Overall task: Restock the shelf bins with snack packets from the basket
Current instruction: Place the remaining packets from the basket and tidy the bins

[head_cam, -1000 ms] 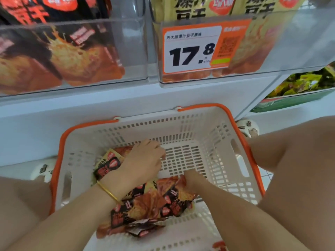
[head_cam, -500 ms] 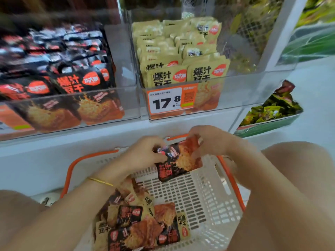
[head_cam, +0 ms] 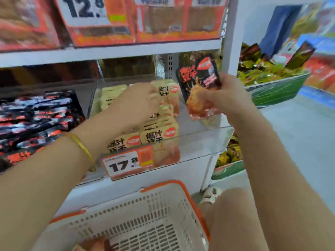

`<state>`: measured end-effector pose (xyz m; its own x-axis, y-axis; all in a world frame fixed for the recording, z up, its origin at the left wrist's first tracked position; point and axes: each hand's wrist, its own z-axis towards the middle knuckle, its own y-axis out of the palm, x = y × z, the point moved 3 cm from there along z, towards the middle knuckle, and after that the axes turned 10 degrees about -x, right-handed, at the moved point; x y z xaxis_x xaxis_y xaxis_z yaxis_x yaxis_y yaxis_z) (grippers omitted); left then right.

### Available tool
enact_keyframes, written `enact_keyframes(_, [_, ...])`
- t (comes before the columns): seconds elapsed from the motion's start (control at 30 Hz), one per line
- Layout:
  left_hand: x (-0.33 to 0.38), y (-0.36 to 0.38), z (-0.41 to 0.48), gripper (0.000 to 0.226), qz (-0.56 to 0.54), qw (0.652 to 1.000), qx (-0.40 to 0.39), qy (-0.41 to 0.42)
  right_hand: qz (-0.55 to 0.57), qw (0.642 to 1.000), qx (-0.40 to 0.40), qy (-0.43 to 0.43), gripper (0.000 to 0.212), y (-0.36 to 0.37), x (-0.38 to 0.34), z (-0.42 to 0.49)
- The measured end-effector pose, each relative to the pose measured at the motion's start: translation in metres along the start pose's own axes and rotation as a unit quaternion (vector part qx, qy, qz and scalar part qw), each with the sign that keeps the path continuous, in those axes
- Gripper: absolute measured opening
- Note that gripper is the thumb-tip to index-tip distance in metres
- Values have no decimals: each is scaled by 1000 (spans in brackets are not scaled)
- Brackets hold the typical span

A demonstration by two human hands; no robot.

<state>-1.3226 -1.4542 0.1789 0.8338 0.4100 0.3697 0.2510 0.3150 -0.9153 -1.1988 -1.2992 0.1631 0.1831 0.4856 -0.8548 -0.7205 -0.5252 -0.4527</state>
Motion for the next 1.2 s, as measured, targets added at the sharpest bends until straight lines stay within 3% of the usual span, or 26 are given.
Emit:
enact_keyframes(0.03, [-4, 5, 10, 39, 25, 999, -31, -7, -51, 999, 6, 11, 28, 10, 7, 22])
enact_keyframes(0.13, [-19, 24, 34, 51, 93, 988, -115, -37, -113, 988, -74, 74, 36, 55, 40, 78])
enact_keyframes(0.2, [-29, 34, 44, 58, 133, 976, -161, -57, -122, 979, -114, 119, 32, 80, 65, 103])
enact_keyframes(0.3, [-42, 45, 45, 63, 167, 960, -212, -75, -128, 975, -108, 146, 24, 101, 89, 121])
enact_keyframes(0.4, [-46, 47, 43, 63, 161, 960, -217, -72, -219, 956, -93, 174, 33, 108, 96, 129])
enact_keyframes(0.5, [-49, 47, 44, 63, 152, 962, -217, -68, -194, 960, -93, 178, 33, 115, 93, 133])
enact_keyframes(0.63, [-52, 48, 44, 63, 145, 963, -218, -64, -193, 959, -103, 181, 4, 119, 91, 129])
enact_keyframes(0.97, [-41, 33, 20, 59, 71, 984, -164, -23, -230, 948, -144, 166, 39, 90, 62, 109])
enact_keyframes(1.07, [-38, 31, 5, 58, 69, 985, -156, -9, -189, 958, -145, 162, 36, 82, 49, 95])
enact_keyframes(1.2, [-37, 31, 1, 58, 75, 983, -165, -14, -53, 970, -147, 184, 12, 90, 40, 81])
